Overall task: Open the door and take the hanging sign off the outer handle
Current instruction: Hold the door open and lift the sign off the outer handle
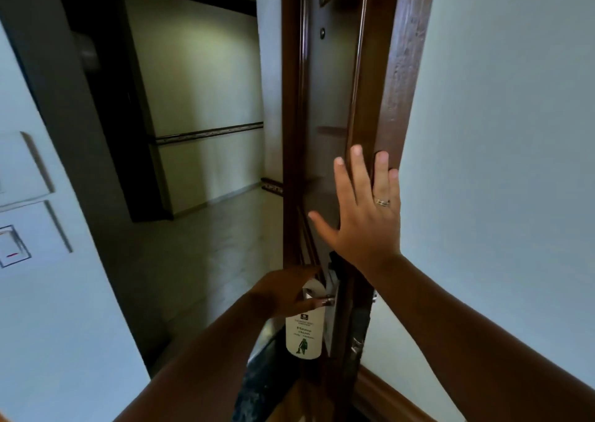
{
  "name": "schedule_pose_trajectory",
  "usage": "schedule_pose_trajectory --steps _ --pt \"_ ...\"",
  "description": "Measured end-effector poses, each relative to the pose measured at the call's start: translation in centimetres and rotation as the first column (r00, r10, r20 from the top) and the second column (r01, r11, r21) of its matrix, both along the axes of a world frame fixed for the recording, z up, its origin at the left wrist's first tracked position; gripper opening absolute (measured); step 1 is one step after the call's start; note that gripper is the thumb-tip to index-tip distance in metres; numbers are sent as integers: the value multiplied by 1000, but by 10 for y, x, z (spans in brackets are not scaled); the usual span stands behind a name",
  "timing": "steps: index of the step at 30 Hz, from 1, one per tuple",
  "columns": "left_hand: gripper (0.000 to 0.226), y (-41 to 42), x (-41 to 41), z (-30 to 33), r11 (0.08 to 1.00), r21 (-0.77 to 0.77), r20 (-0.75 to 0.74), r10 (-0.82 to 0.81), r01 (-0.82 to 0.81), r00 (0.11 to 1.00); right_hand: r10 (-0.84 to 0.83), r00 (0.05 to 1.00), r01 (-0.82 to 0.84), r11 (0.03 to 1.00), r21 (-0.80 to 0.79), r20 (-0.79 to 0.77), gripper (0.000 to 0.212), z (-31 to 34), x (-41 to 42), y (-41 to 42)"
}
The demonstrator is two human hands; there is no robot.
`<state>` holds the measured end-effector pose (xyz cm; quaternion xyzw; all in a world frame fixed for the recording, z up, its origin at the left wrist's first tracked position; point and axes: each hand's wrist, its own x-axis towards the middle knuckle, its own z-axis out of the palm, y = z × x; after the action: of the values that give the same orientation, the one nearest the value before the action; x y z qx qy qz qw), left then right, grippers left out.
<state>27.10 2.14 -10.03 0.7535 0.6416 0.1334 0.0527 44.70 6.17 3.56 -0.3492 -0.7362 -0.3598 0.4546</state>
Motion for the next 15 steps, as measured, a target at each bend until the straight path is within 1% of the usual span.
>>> schedule_pose_trajectory --steps 2,5,10,13,15 --pt "68 4 12 -3 1000 -14 -12 -8 8 1000 -33 998 35 998 46 -46 80 -4 9 12" --pt "65 11 27 -3 999 -43 60 14 -11 998 -41 996 46 997 68 -80 76 -7 23 27" --pt "55 18 49 -6 1000 -28 133 -4 8 991 -34 995 43 995 92 -98 71 -9 41 39" --pt "53 17 64 -10 1000 -22 232 -6 12 973 -14 994 25 995 101 -104 69 -8 45 44" --pt "60 15 77 -12 997 -76 334 11 16 942 -7 994 18 995 98 -107 68 -8 48 45"
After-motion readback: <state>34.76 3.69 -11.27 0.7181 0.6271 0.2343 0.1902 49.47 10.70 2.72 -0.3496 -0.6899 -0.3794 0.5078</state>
